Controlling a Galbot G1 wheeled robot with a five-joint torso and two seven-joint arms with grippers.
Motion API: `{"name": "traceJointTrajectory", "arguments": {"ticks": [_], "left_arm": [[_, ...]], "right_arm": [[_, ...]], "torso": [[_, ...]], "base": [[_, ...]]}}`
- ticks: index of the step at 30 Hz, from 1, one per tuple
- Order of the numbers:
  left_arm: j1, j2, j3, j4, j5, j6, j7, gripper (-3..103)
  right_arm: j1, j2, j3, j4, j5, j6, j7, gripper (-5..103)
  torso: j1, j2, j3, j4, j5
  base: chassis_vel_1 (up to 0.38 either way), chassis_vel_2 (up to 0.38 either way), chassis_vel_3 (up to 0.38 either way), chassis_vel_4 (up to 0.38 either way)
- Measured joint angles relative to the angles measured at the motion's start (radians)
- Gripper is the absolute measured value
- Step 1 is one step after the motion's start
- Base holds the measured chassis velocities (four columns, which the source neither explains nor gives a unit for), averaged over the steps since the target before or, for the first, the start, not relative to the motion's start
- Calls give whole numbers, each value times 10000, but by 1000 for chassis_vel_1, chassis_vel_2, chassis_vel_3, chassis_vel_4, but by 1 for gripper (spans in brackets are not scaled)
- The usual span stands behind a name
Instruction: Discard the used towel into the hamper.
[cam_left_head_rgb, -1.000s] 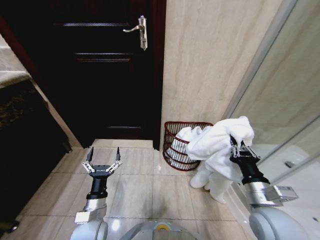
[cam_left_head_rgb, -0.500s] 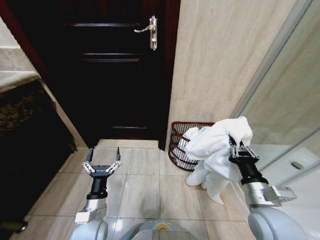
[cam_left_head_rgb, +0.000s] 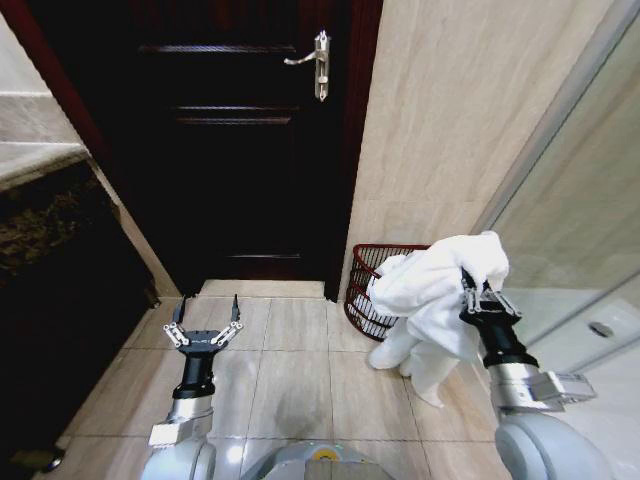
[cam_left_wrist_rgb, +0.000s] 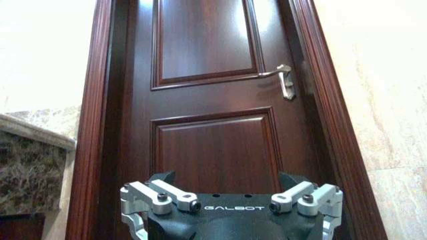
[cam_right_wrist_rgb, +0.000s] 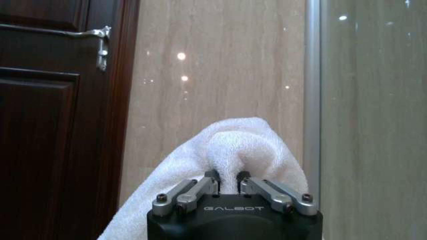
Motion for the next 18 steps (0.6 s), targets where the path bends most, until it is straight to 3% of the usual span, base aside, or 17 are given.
{"name": "traceJointTrajectory", "arguments": {"ticks": [8, 18], "left_arm": [[79, 1, -25, -179, 0, 97, -39, 100], [272, 1, 19, -398, 155, 230, 91, 100]], "right_arm": [[-83, -46, 90, 17, 105, -20, -19, 13], [-82, -122, 160, 26, 277, -20, -38, 13]], "torso": [[10, 171, 145, -1, -4], [78, 636, 551, 0, -3]], "base": [[0, 0, 0, 0], [0, 0, 0, 0]]}}
